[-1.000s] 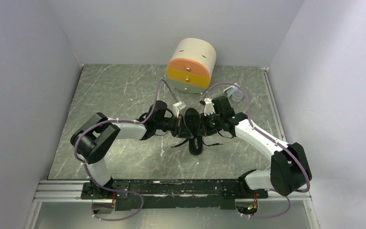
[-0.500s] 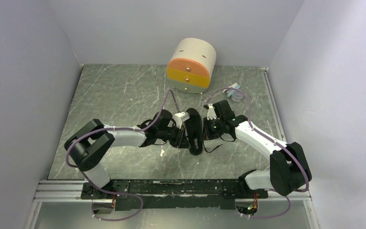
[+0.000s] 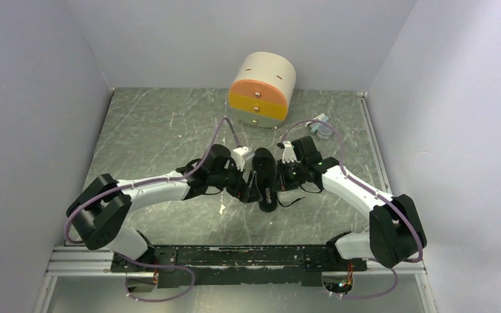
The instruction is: Tie the shoes
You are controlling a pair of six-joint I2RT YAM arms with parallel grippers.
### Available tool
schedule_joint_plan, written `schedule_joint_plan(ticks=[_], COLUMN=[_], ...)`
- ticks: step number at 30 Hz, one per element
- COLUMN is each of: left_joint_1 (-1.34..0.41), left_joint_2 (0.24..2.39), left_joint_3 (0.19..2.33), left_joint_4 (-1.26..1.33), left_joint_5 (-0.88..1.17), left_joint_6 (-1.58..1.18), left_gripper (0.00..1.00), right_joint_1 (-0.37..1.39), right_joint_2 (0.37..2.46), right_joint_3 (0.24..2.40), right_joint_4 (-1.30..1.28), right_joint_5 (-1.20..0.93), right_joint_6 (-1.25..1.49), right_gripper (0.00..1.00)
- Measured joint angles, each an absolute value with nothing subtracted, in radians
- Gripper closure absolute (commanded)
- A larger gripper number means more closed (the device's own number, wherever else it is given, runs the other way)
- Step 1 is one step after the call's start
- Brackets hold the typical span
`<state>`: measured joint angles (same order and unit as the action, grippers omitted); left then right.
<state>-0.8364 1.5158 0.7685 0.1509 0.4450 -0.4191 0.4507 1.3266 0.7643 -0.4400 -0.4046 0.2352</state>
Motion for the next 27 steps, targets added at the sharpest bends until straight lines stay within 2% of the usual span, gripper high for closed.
schedule_joint_plan(ticks=[2,4,8,10,12,16,22,27], left_joint_1=[-0.827,-0.811,-0.74,-0.711,-0.693,-0.687,-0.687,-0.689], left_joint_2=[1.495,1.477,1.486,1.532,1.602,1.724,1.815,1.824], left_joint_3=[0.783,0.797,0.83,0.884,0.964,1.074,1.081,1.071], left_joint_4=[0.112,0.081,0.07,0.057,0.052,0.062,0.083,0.11], left_joint_5=[0.435,0.438,0.459,0.481,0.498,0.558,0.629,0.671], left_joint_6=[-0.404,-0.391,-0.378,-0.365,-0.347,-0.328,-0.336,-0.348], left_gripper=[0.07,0.16,0.46,0.52,0.53,0.46,0.44,0.49], right_joint_1=[0.451,0.451,0.451,0.451,0.451,0.451,0.451,0.451], right_joint_2=[1.327,1.327,1.324,1.316,1.309,1.306,1.306,1.306], right_joint_3=[0.763,0.76,0.757,0.754,0.753,0.75,0.75,0.75], right_joint_4=[-0.43,-0.424,-0.421,-0.418,-0.416,-0.416,-0.416,-0.416], right_joint_5=[-0.413,-0.416,-0.416,-0.415,-0.416,-0.421,-0.422,-0.422], right_joint_6=[0.235,0.233,0.228,0.227,0.226,0.226,0.224,0.223], right_gripper=[1.0,1.0,1.0,1.0,1.0,1.0,1.0,1.0])
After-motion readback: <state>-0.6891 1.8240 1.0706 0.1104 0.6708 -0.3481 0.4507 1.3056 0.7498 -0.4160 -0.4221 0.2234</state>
